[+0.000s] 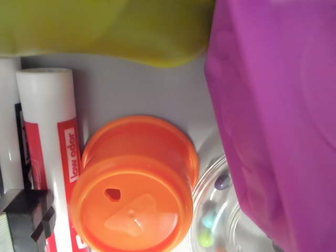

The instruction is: Pick an object from the bin

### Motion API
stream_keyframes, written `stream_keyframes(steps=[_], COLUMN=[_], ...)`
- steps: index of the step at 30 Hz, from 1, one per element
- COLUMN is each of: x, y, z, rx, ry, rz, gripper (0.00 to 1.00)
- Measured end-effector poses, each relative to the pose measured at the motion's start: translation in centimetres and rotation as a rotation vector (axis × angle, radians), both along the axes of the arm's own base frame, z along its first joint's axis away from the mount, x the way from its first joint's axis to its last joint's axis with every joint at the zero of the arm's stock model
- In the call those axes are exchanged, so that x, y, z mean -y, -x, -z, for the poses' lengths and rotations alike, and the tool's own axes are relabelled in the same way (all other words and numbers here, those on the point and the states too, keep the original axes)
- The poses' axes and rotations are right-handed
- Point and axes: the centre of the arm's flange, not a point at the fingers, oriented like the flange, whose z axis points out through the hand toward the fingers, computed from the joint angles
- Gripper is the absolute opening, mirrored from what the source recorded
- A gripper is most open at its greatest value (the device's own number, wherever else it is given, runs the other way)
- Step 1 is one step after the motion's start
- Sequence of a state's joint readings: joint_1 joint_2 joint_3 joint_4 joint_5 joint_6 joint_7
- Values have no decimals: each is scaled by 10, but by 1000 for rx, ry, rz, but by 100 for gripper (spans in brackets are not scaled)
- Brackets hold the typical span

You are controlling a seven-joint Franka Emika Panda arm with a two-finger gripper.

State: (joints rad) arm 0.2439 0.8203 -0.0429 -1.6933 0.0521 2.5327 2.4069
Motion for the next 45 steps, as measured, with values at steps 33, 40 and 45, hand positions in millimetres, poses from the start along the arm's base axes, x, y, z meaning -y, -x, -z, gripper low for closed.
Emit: stream_keyframes(steps=[33,40,45], x=[-2,-2,-2], y=[-3,-3,-3], z=[-8,-9,-17], rx=[12,12,14], ry=[-3,-3,-5], rz=[-2,-2,-2], gripper=[0,0,0])
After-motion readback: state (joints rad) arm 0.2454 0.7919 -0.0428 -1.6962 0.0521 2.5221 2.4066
